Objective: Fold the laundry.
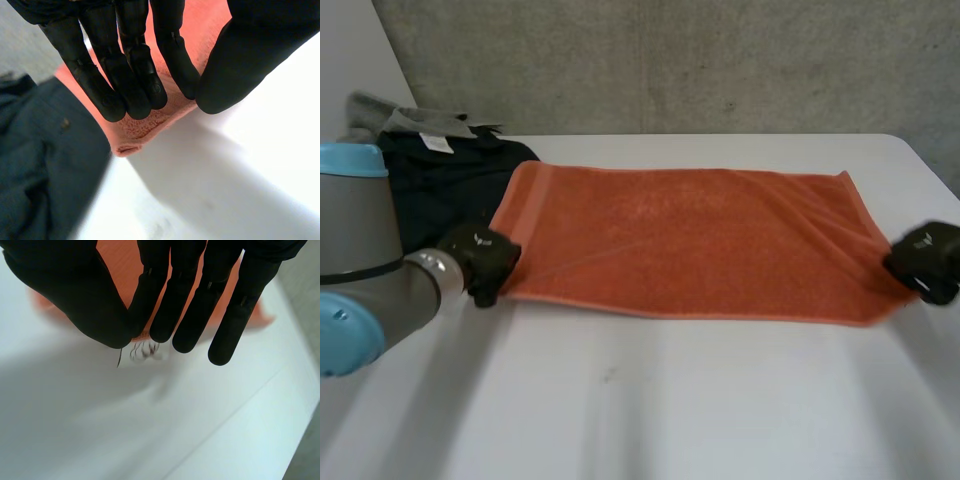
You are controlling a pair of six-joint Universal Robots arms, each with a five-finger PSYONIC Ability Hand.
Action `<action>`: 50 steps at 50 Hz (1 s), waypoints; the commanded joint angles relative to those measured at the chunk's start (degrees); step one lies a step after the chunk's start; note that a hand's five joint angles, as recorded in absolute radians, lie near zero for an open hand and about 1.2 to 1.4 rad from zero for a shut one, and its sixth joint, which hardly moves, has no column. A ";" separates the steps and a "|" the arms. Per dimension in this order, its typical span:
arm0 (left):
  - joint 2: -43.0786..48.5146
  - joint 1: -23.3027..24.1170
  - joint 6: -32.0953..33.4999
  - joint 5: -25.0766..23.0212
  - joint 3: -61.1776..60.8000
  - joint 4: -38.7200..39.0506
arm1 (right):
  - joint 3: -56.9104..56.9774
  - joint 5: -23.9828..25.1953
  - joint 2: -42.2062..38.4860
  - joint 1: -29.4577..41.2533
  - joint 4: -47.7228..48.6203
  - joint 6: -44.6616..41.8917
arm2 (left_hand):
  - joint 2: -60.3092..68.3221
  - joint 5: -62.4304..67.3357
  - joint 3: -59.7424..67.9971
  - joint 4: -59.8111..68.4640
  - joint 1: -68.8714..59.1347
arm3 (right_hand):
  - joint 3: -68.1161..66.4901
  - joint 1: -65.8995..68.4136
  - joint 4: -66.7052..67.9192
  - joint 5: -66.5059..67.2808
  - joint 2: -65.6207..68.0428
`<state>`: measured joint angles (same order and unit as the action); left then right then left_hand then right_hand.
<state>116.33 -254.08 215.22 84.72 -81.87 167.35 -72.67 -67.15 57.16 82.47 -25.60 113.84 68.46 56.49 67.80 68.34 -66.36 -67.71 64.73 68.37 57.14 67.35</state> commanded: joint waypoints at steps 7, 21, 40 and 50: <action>-5.94 -1.15 5.03 0.63 -8.74 -13.89 | -0.90 -8.17 1.55 -7.68 -17.12 -9.18 | 11.54 13.51 12.20 11.66 -13.64 | -12.29 15.27 11.63 12.86 12.65; 5.48 1.92 2.13 1.94 13.21 -6.60 | 10.26 -6.06 -4.51 -2.14 -5.87 16.48 | 11.54 13.51 12.20 11.66 -13.64 | -12.29 15.27 11.63 12.86 12.65; 7.61 3.51 -7.62 1.68 18.26 -8.62 | 12.82 -11.33 -8.82 2.79 8.37 28.45 | -31.83 -29.86 -31.17 -31.71 29.73 | -12.29 15.27 11.63 12.86 12.65; 1.01 3.68 -10.00 2.38 2.25 -7.21 | 12.46 -13.26 -9.17 2.96 11.71 30.12 | -31.67 -29.71 -31.02 -31.55 29.58 | -12.29 15.27 11.63 12.86 12.65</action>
<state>121.52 -250.32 206.60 86.35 -68.56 159.22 -60.05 -79.60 48.16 85.38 -15.60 143.09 33.24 22.73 33.55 33.01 -33.43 -67.95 64.73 68.39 57.57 67.35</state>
